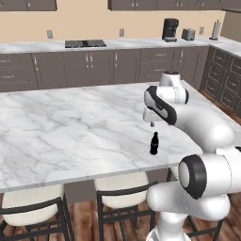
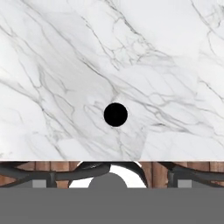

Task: Place the large bottle from the dining counter next to the other large bottle outside the sink, and place the small bottle from the dining counter next to the other small bottle inside the sink.

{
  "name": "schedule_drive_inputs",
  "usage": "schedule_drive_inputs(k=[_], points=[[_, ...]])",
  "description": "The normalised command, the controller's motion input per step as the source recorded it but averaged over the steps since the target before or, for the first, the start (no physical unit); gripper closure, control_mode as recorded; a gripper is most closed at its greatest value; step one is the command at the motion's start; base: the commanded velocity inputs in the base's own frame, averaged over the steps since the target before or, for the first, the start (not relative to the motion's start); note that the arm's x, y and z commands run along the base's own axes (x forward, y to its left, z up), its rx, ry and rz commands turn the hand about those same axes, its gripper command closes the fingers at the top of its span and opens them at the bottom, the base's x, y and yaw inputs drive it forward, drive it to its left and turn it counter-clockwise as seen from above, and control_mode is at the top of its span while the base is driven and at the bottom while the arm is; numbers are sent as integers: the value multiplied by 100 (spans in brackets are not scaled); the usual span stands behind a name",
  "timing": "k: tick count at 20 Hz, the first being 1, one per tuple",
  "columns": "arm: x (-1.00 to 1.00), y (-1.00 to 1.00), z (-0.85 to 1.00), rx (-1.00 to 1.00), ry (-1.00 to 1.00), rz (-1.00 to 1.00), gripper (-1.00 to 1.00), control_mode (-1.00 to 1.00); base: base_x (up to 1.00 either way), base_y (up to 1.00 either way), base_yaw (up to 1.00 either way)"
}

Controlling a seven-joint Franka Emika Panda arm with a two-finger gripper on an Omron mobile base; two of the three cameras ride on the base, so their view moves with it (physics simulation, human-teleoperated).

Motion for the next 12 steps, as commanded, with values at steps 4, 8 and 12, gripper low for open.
schedule_drive_inputs(k=[4,8,12], points=[[14,0,-9,0,0,0,-100,-100,0,0,0],[17,0,-17,0,0,0,-100,-100,0,0,0],[33,0,-28,0,0,0,-100,-100,0,0,0]])
